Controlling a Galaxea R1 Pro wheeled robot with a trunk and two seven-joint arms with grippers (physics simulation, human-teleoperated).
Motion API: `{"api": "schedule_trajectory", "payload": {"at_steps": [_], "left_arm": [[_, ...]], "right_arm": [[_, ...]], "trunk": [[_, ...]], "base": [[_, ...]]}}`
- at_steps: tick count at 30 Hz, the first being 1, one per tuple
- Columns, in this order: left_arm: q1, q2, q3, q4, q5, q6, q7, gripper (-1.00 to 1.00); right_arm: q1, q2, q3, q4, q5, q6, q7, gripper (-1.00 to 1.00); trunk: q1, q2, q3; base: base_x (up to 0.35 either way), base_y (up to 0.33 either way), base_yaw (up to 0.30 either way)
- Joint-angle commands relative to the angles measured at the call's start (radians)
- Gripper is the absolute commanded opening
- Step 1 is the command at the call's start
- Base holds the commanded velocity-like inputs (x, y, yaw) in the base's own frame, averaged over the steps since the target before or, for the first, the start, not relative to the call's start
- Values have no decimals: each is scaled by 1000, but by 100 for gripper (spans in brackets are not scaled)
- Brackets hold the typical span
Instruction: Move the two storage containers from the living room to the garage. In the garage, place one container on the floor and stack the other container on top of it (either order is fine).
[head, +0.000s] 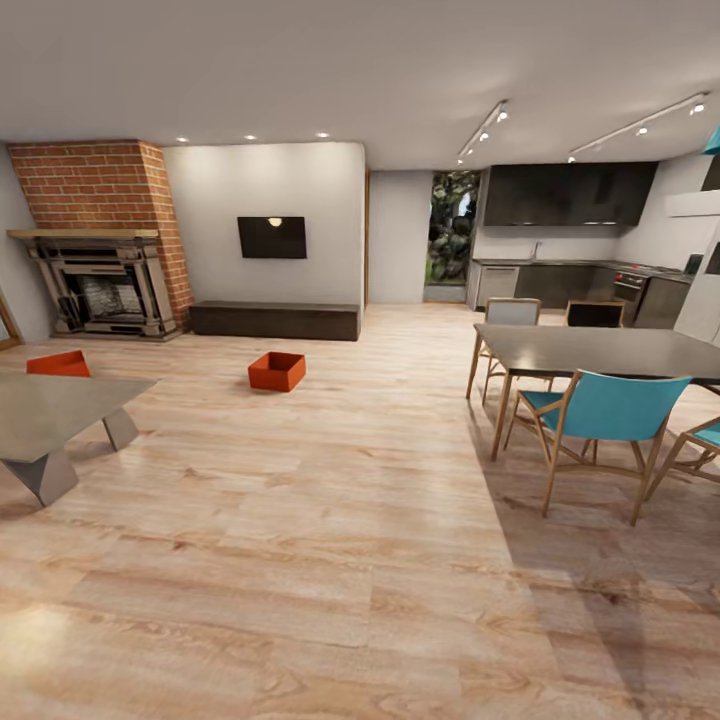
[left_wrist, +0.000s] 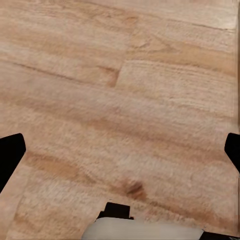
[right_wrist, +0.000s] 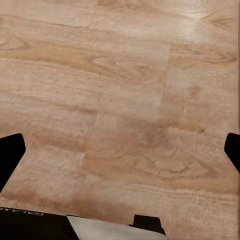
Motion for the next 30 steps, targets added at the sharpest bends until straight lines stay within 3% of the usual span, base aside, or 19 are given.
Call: {"api": "schedule_trajectory", "payload": {"at_steps": [1,16,30], "left_arm": [[-2,0,4,4,-2,-6,2,100],[-2,0,4,4,-2,-6,2,100],[-2,0,4,3,-2,-6,2,100]], "right_arm": [[-1,0,0,1,4,-2,0,100],[-1,0,0,1,4,-2,0,100],[-1,0,0,1,4,-2,-4,100]], "trunk": [[1,-1,-1],[1,-1,-1],[1,-1,-1]], "base": [[326,-136,0],[326,-123,0],[325,-16,0]]}}
